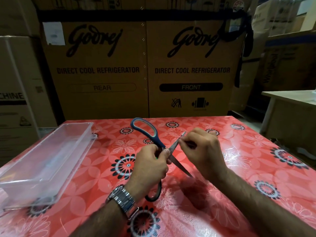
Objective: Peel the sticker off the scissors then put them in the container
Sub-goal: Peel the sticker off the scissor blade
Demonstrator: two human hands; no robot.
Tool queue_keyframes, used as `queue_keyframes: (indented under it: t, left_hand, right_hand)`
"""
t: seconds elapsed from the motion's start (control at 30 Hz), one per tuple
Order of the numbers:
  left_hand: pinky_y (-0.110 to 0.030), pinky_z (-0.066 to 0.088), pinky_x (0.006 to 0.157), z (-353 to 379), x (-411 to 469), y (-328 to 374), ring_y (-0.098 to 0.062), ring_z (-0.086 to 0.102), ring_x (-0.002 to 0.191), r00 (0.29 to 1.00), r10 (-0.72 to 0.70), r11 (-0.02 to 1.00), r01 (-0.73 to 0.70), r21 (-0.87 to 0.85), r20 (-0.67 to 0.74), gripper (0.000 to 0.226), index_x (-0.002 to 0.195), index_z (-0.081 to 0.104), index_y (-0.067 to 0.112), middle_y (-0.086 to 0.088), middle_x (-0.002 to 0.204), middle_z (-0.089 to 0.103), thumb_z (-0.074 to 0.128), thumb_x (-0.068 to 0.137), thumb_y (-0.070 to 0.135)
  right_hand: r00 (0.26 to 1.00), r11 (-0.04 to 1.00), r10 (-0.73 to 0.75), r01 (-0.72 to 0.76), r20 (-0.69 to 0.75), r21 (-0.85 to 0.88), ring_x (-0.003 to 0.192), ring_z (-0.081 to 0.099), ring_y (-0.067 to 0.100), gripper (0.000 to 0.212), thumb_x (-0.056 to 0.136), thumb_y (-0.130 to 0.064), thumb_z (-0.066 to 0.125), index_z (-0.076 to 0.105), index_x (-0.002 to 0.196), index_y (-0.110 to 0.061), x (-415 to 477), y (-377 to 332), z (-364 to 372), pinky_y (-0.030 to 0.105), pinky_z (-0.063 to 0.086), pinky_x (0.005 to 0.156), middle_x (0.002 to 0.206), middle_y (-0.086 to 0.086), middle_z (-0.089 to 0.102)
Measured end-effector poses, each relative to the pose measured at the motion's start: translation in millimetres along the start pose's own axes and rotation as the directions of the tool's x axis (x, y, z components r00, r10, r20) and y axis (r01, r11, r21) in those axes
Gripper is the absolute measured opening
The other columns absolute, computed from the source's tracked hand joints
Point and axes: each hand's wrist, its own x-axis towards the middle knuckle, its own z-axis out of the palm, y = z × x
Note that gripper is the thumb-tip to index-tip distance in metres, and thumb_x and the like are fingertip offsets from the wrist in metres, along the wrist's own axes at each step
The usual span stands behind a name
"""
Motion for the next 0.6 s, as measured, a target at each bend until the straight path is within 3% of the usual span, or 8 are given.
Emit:
queue_keyframes:
  t: [0.1,0.23,0.37,0.5,0.6]
  left_hand:
    - [-0.029,0.044,0.048,-1,0,1,-0.015,0.053,0.048,1.0,0.011,1.0,-0.011,0.001,0.001,0.018,0.081,0.061,0.005,-0.007,0.066,0.065,0.054,0.095,0.015]
    - [-0.028,0.044,0.048,-1,0,1,-0.015,0.053,0.049,1.0,0.001,1.0,-0.001,-0.011,0.008,0.018,0.084,0.06,0.003,-0.008,0.068,0.064,0.053,0.095,0.015]
    - [-0.029,0.043,0.048,1,0,0,-0.014,0.053,0.048,1.0,0.002,1.0,-0.002,-0.006,0.014,0.018,0.082,0.061,0.004,-0.007,0.066,0.064,0.054,0.095,0.015]
    - [-0.028,0.043,0.047,0,-1,0,-0.013,0.053,0.048,1.0,-0.009,1.0,0.009,-0.014,0.011,0.018,0.083,0.06,0.004,-0.007,0.067,0.064,0.054,0.095,0.015]
    - [-0.027,0.042,0.046,0,-1,1,-0.013,0.052,0.048,1.0,-0.01,1.0,0.01,-0.018,0.02,0.017,0.083,0.061,0.004,-0.007,0.067,0.063,0.054,0.095,0.016]
  right_hand:
    - [0.997,0.997,-0.076,0.076,0.016,0.007,0.064,0.06,0.011,0.016,0.08,-0.019,0.071,0.065,0.065,-0.018,-6,-9,2,0.035,0.036,0.064,0.069,-0.008,0.063]
    - [1.0,1.0,-0.009,0.009,-0.004,-0.014,0.062,0.062,0.015,0.013,0.078,-0.019,0.072,0.067,0.067,-0.016,2,-3,0,0.037,0.037,0.066,0.07,-0.005,0.065]
    - [0.997,0.998,-0.066,0.067,0.041,-0.018,0.062,0.062,0.017,0.018,0.082,-0.02,0.068,0.066,0.066,-0.016,-6,-9,2,0.04,0.037,0.065,0.07,-0.004,0.064]
    - [1.0,0.999,-0.009,0.01,0.009,-0.037,0.063,0.062,0.017,0.014,0.081,-0.02,0.07,0.068,0.068,-0.015,2,1,0,0.036,0.034,0.066,0.072,-0.004,0.065]
    - [0.996,0.997,-0.076,0.077,0.036,-0.023,0.063,0.063,0.016,0.017,0.082,-0.02,0.07,0.066,0.066,-0.016,-7,-9,2,0.037,0.036,0.065,0.072,-0.004,0.065]
